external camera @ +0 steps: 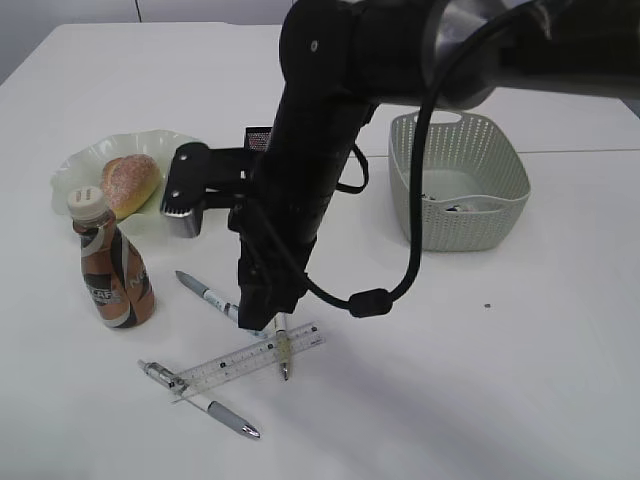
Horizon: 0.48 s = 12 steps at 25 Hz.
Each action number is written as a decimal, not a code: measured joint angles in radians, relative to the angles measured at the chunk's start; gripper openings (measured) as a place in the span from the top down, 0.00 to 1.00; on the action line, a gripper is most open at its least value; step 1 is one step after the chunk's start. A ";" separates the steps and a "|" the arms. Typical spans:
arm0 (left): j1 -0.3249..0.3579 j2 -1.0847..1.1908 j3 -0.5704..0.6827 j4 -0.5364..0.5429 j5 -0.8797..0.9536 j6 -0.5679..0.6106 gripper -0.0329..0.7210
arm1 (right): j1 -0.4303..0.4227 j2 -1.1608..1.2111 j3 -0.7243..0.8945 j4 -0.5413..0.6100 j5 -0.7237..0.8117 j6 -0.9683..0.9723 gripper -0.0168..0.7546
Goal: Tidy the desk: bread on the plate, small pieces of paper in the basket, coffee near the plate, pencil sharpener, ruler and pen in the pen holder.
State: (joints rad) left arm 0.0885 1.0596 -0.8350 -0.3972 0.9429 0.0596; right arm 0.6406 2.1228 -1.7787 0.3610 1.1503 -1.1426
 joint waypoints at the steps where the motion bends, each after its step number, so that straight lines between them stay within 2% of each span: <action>1: 0.000 0.000 0.000 0.000 0.000 0.000 0.59 | 0.007 0.012 0.000 0.000 -0.012 -0.013 0.47; 12: 0.000 0.000 0.000 0.000 -0.015 0.000 0.59 | 0.038 0.118 0.000 -0.021 -0.059 -0.119 0.47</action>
State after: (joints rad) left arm 0.0885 1.0596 -0.8350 -0.3972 0.9275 0.0596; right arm 0.6787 2.2413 -1.7787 0.3400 1.0911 -1.2618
